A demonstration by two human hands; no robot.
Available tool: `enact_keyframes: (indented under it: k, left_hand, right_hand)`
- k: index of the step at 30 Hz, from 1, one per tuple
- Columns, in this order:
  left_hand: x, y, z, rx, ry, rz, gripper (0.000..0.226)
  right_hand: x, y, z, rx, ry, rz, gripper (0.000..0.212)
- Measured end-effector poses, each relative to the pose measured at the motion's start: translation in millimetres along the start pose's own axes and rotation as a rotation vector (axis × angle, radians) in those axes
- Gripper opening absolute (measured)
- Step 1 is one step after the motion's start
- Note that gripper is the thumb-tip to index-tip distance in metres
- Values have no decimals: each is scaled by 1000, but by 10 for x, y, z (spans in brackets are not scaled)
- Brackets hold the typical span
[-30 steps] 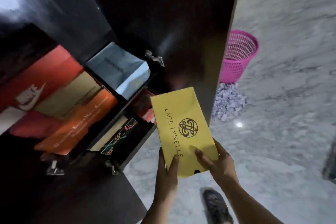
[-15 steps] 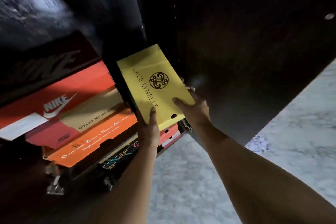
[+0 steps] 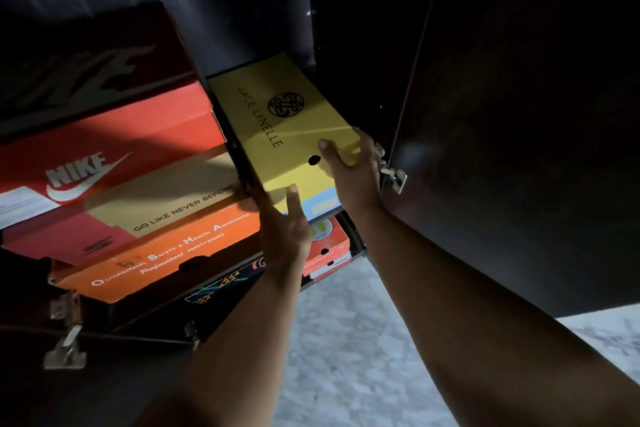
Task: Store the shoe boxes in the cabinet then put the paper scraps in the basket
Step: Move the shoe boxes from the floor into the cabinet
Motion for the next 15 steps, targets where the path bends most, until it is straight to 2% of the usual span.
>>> enact_keyframes:
  k: [6,9,12,15]
  left_hand:
    - [48,59,-3,45,-104,-65,76]
    - [90,97,-34,64,-103,-136,78]
    - [104,157,-53,19,-85,-148,83]
    - [-146,288,-147,-13,23,-91,88]
  right_hand:
    - [-102,3,-5,-78,35,26,60]
    - [-67,33,-71,-132,19,-16,60]
    - [-89,97,-131,-224,-43,-48,75]
    - [-394,315,17,-214,-163,-4,95]
Point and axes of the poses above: each hand's wrist, its own x-axis towards the middle knuckle, its own y-axis out of the back of the hand, z = x × y, the point moved 4 cm from there along x, towards the middle knuckle, and after that the axes turned 11 degrees about -y, right-handed, at the moved point
